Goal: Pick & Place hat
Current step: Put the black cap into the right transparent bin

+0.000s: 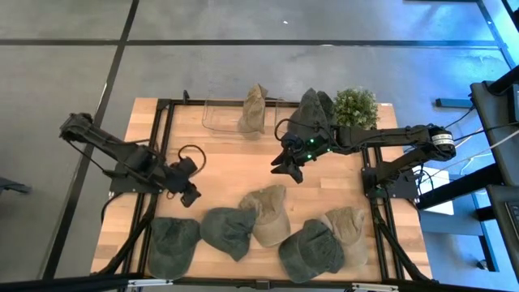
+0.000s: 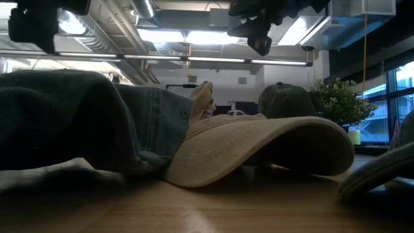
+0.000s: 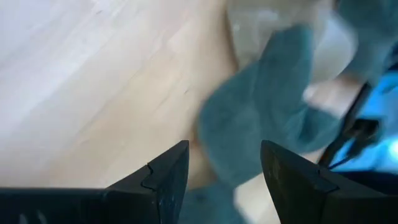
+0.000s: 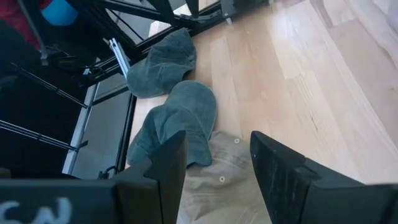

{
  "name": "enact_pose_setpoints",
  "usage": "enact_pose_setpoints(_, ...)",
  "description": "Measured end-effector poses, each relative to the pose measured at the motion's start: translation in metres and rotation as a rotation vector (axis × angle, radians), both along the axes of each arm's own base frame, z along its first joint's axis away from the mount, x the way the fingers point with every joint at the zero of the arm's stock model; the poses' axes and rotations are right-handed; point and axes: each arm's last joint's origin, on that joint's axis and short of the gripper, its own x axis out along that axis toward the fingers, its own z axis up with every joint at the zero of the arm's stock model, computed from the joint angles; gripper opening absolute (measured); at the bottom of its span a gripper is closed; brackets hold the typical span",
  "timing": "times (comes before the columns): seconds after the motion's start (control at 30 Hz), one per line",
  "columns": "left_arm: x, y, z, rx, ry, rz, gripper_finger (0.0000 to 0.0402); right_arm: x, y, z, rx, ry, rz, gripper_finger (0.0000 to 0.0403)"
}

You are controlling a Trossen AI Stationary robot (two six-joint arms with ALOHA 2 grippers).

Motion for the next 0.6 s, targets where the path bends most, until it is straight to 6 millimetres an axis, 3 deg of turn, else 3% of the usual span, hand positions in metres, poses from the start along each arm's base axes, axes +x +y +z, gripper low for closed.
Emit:
enact_pose_setpoints(0.23, 0.004, -0.008, -0.054, -0.251, -0.105, 0.065, 0.0193, 0.0, 0.0, 0.0, 0.0, 0.0, 0.0, 0.0178)
enact_pose_setpoints(0.37, 0.005, -0.007, -0.084, -0.321, -0.14, 0.201, 0.0193, 0.0, 0.0, 0.0, -0.002, 0.0, 0.001, 0.0178)
enact_pose_setpoints(0.6, 0.001, -0.007, -0.109, -0.434, -0.082, 0.279, 0.0193, 0.0, 0.0, 0.0, -0.006, 0.001, 0.004, 0.0178)
